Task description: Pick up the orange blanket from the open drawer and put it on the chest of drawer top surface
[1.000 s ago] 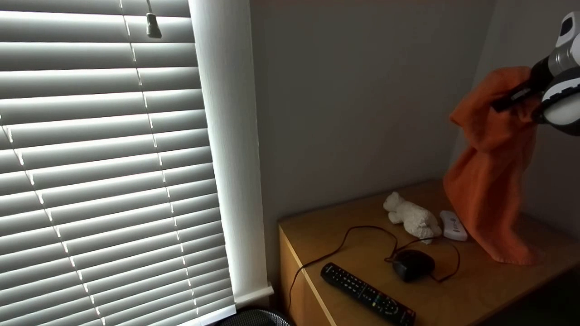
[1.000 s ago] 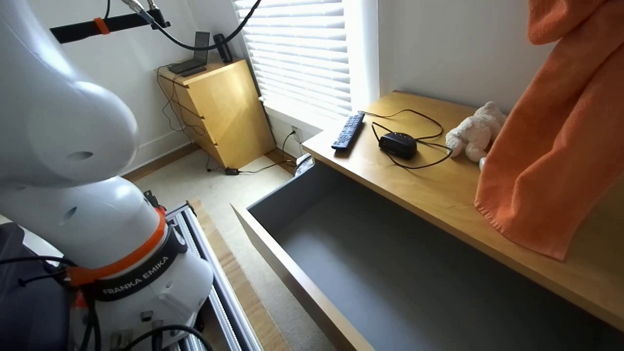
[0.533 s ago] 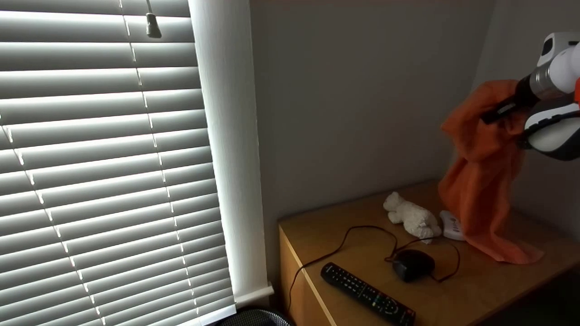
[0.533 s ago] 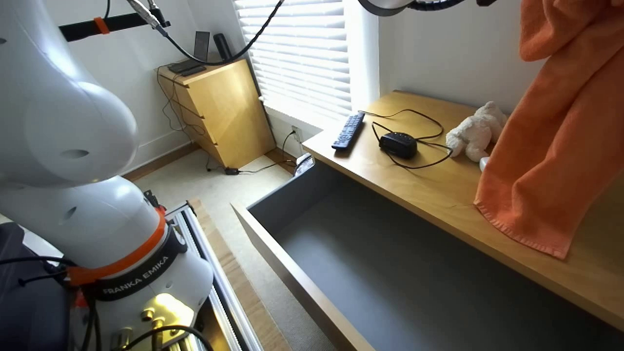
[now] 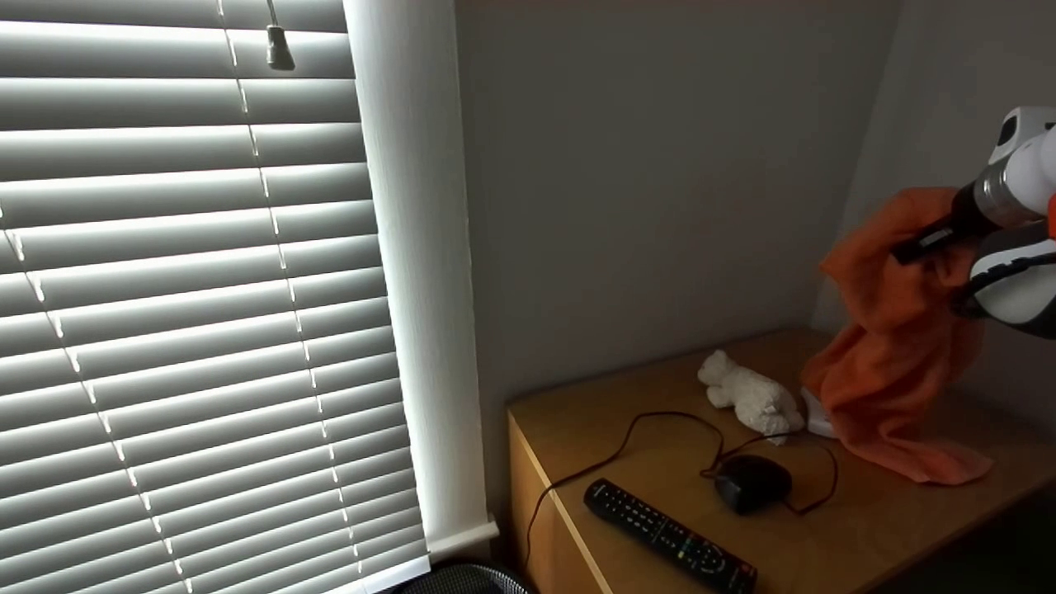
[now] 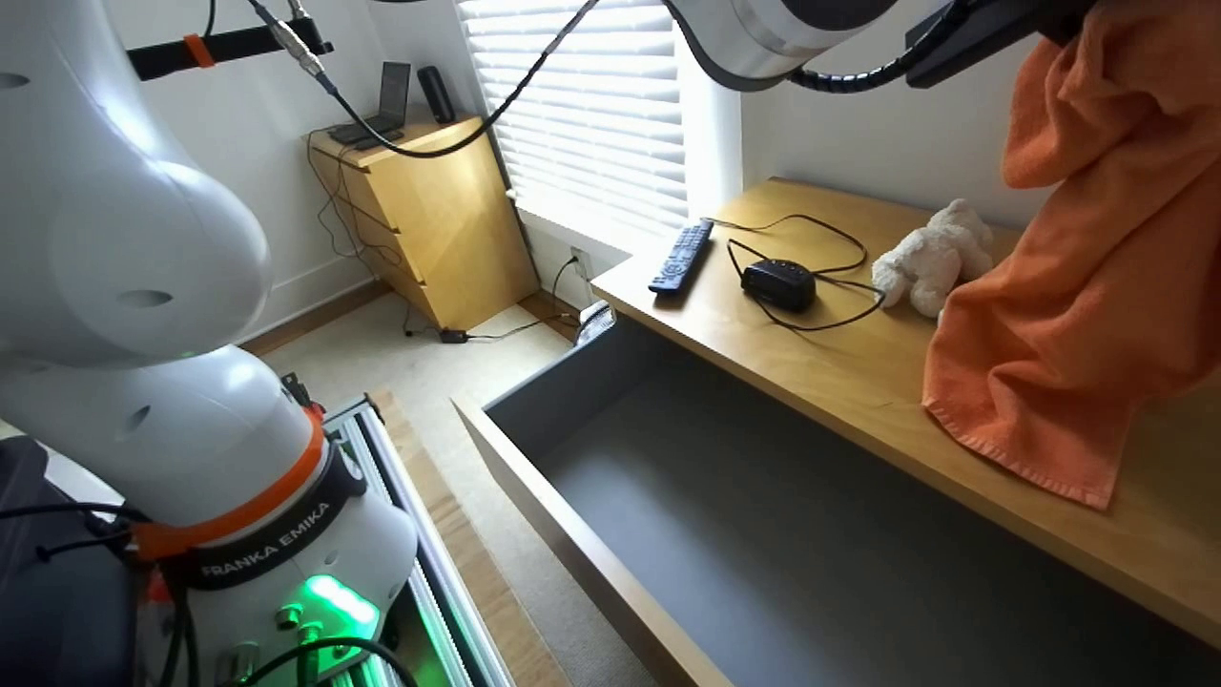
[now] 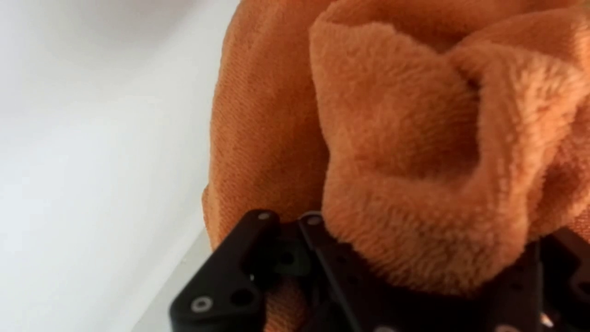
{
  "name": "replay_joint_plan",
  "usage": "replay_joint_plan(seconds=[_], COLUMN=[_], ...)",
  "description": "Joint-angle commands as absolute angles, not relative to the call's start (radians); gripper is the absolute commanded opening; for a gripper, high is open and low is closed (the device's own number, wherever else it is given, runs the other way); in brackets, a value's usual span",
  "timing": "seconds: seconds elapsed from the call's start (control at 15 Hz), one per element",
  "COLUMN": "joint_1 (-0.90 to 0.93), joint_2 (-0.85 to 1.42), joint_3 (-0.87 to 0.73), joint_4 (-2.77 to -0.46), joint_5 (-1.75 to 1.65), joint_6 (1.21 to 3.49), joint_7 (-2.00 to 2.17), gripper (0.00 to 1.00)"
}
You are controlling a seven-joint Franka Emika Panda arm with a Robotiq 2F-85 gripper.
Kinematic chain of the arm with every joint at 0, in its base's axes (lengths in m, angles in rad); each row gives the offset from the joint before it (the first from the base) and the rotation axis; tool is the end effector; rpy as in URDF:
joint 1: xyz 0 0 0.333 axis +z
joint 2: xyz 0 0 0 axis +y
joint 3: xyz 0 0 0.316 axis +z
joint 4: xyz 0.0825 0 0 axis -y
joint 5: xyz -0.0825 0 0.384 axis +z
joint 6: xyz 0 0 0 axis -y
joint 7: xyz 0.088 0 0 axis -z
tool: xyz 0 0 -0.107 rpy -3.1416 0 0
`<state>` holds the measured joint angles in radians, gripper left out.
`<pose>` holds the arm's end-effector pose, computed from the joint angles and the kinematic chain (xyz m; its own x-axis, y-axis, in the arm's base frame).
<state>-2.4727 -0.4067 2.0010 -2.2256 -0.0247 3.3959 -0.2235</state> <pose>0.5518 -0.2229 0.4096 0.6998 0.2469 0.6703 -0.2276 -0.8124 0.5369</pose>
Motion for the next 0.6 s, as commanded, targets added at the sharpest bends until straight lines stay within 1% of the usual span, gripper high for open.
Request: replay_joint_plan(seconds=[0.0, 0.07, 0.13, 0.27, 0.53], joint_1=[-2.473, -2.473, -2.472, -2.472, -2.465], joint_2=[-0.395, -0.387, -0.381, -0.376, -0.296], joint_3=[1.992, 1.995, 1.995, 1.995, 2.012], joint_4=[-2.263, -2.273, -2.281, -2.288, -2.279], joint_5=[-0.068, -0.078, -0.092, -0.117, -0.165], joint_6=[3.406, 3.406, 3.404, 3.415, 3.367], joint_7=[-0.148, -0.133, -0.122, -0.085, 0.014], gripper=[0.00, 0.11, 0.27, 0.40, 0.71])
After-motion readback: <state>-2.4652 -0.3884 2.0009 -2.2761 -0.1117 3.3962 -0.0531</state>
